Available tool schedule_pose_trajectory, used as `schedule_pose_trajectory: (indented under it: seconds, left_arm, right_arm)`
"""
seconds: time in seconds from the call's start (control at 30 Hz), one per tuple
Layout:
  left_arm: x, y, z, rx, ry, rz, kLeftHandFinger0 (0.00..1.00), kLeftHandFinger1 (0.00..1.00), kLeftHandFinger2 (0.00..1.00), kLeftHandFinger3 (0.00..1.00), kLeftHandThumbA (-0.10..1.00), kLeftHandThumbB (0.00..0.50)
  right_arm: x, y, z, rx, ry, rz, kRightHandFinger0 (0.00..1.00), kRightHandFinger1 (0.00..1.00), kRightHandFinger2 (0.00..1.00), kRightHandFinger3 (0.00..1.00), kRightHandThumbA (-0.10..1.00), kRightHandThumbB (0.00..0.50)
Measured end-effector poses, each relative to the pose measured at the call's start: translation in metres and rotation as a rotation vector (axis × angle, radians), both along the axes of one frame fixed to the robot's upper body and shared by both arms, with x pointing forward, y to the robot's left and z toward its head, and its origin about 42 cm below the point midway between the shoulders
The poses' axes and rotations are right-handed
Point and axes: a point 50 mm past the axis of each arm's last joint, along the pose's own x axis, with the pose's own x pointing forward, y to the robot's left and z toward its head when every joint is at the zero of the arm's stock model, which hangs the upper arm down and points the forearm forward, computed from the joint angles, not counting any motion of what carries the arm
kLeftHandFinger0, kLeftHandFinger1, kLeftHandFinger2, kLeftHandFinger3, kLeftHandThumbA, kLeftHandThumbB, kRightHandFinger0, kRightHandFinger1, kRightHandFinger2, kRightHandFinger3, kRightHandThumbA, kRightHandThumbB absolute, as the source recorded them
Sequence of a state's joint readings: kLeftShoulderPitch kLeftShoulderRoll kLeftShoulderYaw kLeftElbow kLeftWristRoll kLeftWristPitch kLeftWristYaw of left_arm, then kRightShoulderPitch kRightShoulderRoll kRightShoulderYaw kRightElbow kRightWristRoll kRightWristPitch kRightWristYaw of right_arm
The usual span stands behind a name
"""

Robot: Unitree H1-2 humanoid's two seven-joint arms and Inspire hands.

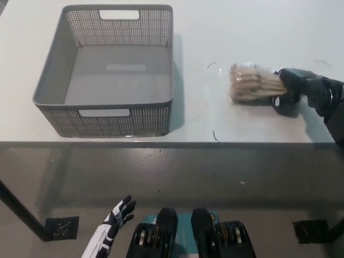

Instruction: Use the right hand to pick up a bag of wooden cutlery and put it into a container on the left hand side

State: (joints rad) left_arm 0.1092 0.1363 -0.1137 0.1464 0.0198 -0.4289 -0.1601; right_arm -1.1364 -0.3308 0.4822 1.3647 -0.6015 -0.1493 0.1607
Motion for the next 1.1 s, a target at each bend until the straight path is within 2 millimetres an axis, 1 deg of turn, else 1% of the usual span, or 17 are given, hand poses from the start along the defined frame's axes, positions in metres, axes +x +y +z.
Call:
schedule_pose_trajectory:
  seconds: [0.03, 0.1, 0.13, 0.2, 0.27, 0.33, 0.37, 0.43, 0.47, 0.5, 0.57, 0.6, 0.7, 0.77, 0.83, 0.93, 1.1]
  left_arm:
    - [0.000, 0.000, 0.000, 0.000, -0.001, 0.000, 1.00, 1.00, 1.00, 1.00, 1.00, 0.277]
    - [0.001, 0.000, 0.001, 0.000, -0.003, 0.000, 1.00, 1.00, 1.00, 1.00, 1.00, 0.276]
    - [0.002, 0.000, 0.001, 0.000, -0.004, -0.001, 1.00, 1.00, 1.00, 1.00, 1.00, 0.275]
    - [0.003, 0.000, 0.002, 0.000, -0.008, -0.002, 1.00, 1.00, 1.00, 1.00, 1.00, 0.274]
    - [0.005, -0.001, 0.003, 0.000, -0.012, -0.003, 1.00, 1.00, 1.00, 1.00, 1.00, 0.274]
    - [0.006, -0.001, 0.004, 0.000, -0.017, -0.003, 1.00, 1.00, 1.00, 1.00, 1.00, 0.275]
    - [0.007, -0.001, 0.004, 0.000, -0.018, -0.003, 1.00, 1.00, 1.00, 1.00, 1.00, 0.281]
    - [0.007, 0.000, 0.005, 0.001, -0.019, -0.003, 1.00, 1.00, 1.00, 1.00, 1.00, 0.285]
    - [0.008, 0.000, 0.005, 0.001, -0.020, -0.001, 1.00, 1.00, 1.00, 1.00, 1.00, 0.286]
    - [0.008, 0.000, 0.005, 0.001, -0.022, -0.001, 1.00, 1.00, 1.00, 1.00, 1.00, 0.285]
    - [0.009, 0.000, 0.006, 0.001, -0.025, 0.000, 1.00, 1.00, 1.00, 1.00, 1.00, 0.285]
    - [0.010, 0.001, 0.006, 0.002, -0.026, 0.001, 1.00, 1.00, 1.00, 1.00, 1.00, 0.281]
    - [0.011, 0.001, 0.007, 0.004, -0.028, 0.001, 1.00, 1.00, 1.00, 1.00, 1.00, 0.278]
    - [0.012, 0.001, 0.007, 0.004, -0.029, 0.001, 1.00, 1.00, 1.00, 1.00, 1.00, 0.278]
    - [0.013, 0.000, 0.007, 0.005, -0.031, -0.001, 1.00, 1.00, 1.00, 1.00, 1.00, 0.284]
    - [0.014, 0.001, 0.008, 0.007, -0.032, -0.001, 1.00, 1.00, 1.00, 1.00, 1.00, 0.279]
    - [0.015, 0.002, 0.007, 0.014, -0.030, -0.002, 1.00, 1.00, 1.00, 1.00, 1.00, 0.276]
  right_arm:
    - [-0.001, 0.000, -0.002, 0.009, -0.014, -0.003, 0.04, 0.52, 0.91, 0.96, -0.10, 0.087]
    - [-0.002, 0.001, -0.004, 0.037, -0.053, -0.009, 0.00, 0.48, 0.90, 0.92, -0.10, 0.080]
    - [-0.002, 0.002, -0.006, 0.057, -0.070, -0.009, 0.00, 0.46, 0.89, 0.90, -0.10, 0.078]
    - [-0.004, 0.004, -0.009, 0.095, -0.098, -0.012, 0.00, 0.40, 0.83, 0.80, -0.10, 0.055]
    - [-0.005, 0.007, -0.013, 0.142, -0.123, -0.020, 0.00, 0.34, 0.78, 0.73, -0.10, 0.067]
    - [-0.007, 0.011, -0.017, 0.204, -0.153, -0.033, 0.00, 0.32, 0.78, 0.75, -0.10, 0.088]
    - [-0.008, 0.013, -0.019, 0.226, -0.164, -0.038, 0.00, 0.32, 0.80, 0.76, -0.10, 0.091]
    - [-0.008, 0.016, -0.019, 0.270, -0.186, -0.048, 0.00, 0.33, 0.81, 0.74, -0.10, 0.094]
    - [-0.008, 0.019, -0.019, 0.305, -0.202, -0.058, 0.00, 0.34, 0.82, 0.74, -0.10, 0.094]
    - [-0.007, 0.020, -0.018, 0.337, -0.213, -0.072, 0.00, 0.35, 0.79, 0.74, -0.10, 0.115]
    - [-0.007, 0.020, -0.017, 0.376, -0.228, -0.089, 0.00, 0.36, 0.76, 0.77, -0.10, 0.126]
    - [-0.006, 0.021, -0.015, 0.402, -0.238, -0.097, 0.00, 0.36, 0.75, 0.77, -0.10, 0.136]
    - [-0.003, 0.025, -0.006, 0.446, -0.262, -0.104, 0.00, 0.37, 0.76, 0.78, -0.10, 0.137]
    - [0.000, 0.026, 0.000, 0.459, -0.275, -0.104, 0.00, 0.34, 0.74, 0.79, -0.10, 0.144]
    - [0.004, 0.029, 0.012, 0.472, -0.301, -0.099, 0.00, 0.34, 0.73, 0.79, -0.10, 0.133]
    - [0.009, 0.035, 0.029, 0.486, -0.337, -0.079, 0.00, 0.33, 0.71, 0.77, -0.10, 0.131]
    - [0.016, 0.051, 0.051, 0.504, -0.374, -0.041, 0.00, 0.36, 0.74, 0.76, -0.10, 0.153]
